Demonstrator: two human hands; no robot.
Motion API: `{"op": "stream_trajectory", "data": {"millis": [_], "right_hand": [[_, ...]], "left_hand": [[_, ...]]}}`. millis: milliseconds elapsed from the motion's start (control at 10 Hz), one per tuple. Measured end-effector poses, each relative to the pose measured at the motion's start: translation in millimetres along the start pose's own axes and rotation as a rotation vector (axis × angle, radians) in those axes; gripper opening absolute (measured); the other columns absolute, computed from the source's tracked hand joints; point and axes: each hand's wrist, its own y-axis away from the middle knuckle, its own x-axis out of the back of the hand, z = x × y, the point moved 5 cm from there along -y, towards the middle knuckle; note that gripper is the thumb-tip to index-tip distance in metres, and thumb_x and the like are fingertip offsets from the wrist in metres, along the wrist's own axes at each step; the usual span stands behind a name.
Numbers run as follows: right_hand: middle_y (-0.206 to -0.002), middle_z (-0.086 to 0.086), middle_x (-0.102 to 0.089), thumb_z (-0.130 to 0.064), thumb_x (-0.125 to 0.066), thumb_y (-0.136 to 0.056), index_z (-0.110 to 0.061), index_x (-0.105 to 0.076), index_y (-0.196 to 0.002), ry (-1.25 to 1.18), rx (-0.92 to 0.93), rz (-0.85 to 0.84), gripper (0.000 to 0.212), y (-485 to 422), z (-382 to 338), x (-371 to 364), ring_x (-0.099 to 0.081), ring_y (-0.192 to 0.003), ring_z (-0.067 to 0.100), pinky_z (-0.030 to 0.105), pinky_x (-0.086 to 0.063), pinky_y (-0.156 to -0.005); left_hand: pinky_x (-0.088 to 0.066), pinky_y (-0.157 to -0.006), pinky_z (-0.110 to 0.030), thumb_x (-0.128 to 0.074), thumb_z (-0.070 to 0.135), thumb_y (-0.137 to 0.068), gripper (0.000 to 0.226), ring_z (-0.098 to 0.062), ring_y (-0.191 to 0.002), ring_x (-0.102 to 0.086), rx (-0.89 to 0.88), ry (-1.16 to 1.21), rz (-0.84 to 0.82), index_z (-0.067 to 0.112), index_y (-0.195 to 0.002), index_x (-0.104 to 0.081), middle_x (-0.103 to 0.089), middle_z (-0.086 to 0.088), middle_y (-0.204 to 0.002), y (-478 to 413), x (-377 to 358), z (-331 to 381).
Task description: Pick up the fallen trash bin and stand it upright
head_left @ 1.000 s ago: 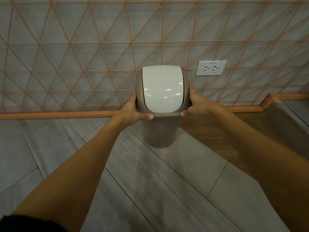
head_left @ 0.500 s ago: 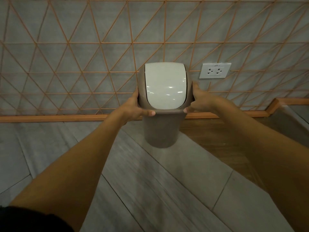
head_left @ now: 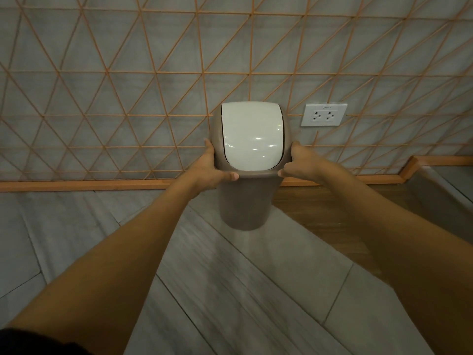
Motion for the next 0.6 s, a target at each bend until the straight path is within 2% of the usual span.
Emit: {"op": "stream_trajectory", "data": {"millis": [100, 200, 300, 400, 500, 600], "right_hand": [[-0.129, 0.020, -0.052, -0.013, -0.065, -0.082, 0.004, -0.017, -0.146, 0.014, 0.015, 0.009, 0.082, 3, -1, -2, -0.052, -0.112, 0.031, 0.034, -0.041, -0.080], [-0.141, 0.022, -0.044, -0.015, -0.067, -0.083, 0.002, -0.004, -0.150, 0.024, 0.021, 0.013, 0.093, 9, -5, -3, -0.046, -0.126, 0.036, 0.038, -0.044, -0.094], [-0.152, 0.020, -0.033, -0.018, -0.067, -0.083, -0.004, 0.003, -0.152, 0.006, 0.053, 0.023, 0.100, 20, -12, 5, -0.037, -0.136, 0.038, 0.046, -0.038, -0.109], [-0.140, 0.020, -0.044, -0.018, -0.062, -0.084, -0.009, -0.016, -0.147, 0.014, 0.144, 0.090, 0.078, 39, -25, 22, -0.046, -0.127, 0.039, 0.050, -0.042, -0.102], [-0.132, 0.020, -0.050, -0.024, -0.053, -0.087, -0.015, -0.023, -0.145, 0.157, 0.203, 0.162, 0.066, 70, -40, 36, -0.051, -0.118, 0.043, 0.051, -0.044, -0.094], [-0.137, 0.019, -0.048, -0.022, -0.051, -0.087, -0.018, -0.021, -0.148, 0.297, 0.208, 0.205, 0.068, 99, -53, 47, -0.046, -0.124, 0.041, 0.052, -0.038, -0.101]], "left_hand": [[-0.034, -0.112, -0.039, -0.075, 0.022, -0.080, 0.118, -0.028, -0.143, -0.028, -0.031, -0.080, 0.050, 0.014, -0.151, 0.019, -0.022, -0.007, -0.160, 4, 0, 2], [-0.031, -0.114, -0.043, -0.073, 0.024, -0.082, 0.115, -0.030, -0.143, -0.026, -0.062, -0.160, 0.080, 0.013, -0.151, 0.019, -0.021, -0.009, -0.160, 11, -2, 7], [-0.028, -0.115, -0.048, -0.074, 0.032, -0.079, 0.119, -0.030, -0.145, -0.022, -0.099, -0.211, 0.086, 0.013, -0.150, 0.020, -0.014, -0.009, -0.162, 18, 3, 15], [-0.024, -0.115, -0.056, -0.068, 0.048, -0.079, 0.116, -0.031, -0.146, -0.021, -0.144, -0.351, 0.145, 0.015, -0.152, 0.016, -0.012, -0.008, -0.163, 32, 13, 28], [-0.013, -0.115, -0.061, -0.054, 0.055, -0.086, 0.101, -0.028, -0.147, -0.020, -0.219, -0.585, 0.222, 0.017, -0.153, 0.011, -0.009, -0.006, -0.163, 59, 22, 47], [-0.008, -0.116, -0.056, -0.050, 0.056, -0.089, 0.096, -0.023, -0.148, -0.014, -0.245, -0.745, 0.202, 0.018, -0.154, 0.011, -0.005, -0.004, -0.164, 90, 27, 63]]}}
